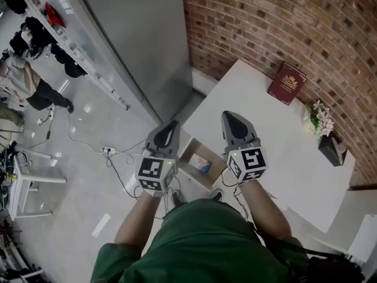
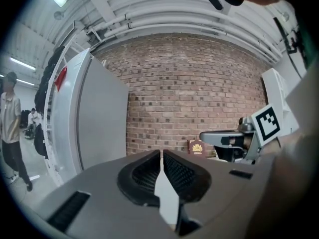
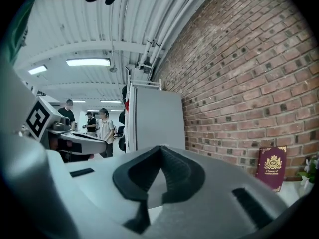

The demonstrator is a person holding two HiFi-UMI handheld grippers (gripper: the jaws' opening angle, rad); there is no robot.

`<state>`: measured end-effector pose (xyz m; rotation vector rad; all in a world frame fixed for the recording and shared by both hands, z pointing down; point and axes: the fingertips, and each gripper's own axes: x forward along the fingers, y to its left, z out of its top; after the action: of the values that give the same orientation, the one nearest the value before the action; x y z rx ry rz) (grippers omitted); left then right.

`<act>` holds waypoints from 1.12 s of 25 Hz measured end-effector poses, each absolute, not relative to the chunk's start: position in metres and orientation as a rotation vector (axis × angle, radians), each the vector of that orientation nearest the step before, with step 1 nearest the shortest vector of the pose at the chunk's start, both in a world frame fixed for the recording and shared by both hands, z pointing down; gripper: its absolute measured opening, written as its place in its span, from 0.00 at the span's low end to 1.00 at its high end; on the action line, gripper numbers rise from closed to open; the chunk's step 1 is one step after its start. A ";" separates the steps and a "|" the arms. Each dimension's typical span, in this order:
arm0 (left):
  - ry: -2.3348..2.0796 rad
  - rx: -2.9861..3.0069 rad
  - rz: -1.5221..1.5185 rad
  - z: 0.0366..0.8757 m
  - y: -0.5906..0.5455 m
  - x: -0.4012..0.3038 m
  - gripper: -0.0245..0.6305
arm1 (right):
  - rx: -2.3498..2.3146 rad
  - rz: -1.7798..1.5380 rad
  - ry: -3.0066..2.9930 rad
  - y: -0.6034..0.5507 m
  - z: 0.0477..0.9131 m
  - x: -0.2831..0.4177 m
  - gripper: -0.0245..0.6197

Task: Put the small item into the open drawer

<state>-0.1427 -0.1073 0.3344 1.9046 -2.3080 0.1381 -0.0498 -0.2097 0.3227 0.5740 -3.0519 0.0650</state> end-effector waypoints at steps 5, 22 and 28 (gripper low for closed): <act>-2.327 1.878 0.147 0.337 -0.108 -0.148 0.06 | 0.572 0.086 -3.057 -0.218 0.328 -0.053 0.04; -2.314 1.872 0.150 0.345 -0.108 -0.146 0.06 | 0.537 0.057 -3.055 -0.211 0.327 -0.055 0.04; -2.312 1.875 0.148 0.345 -0.108 -0.145 0.06 | 0.533 0.062 -3.053 -0.210 0.328 -0.056 0.04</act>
<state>-0.1450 -0.1083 0.3453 1.8751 -2.3119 0.1479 -0.0558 -0.2103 0.3276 0.5332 -3.0533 0.0616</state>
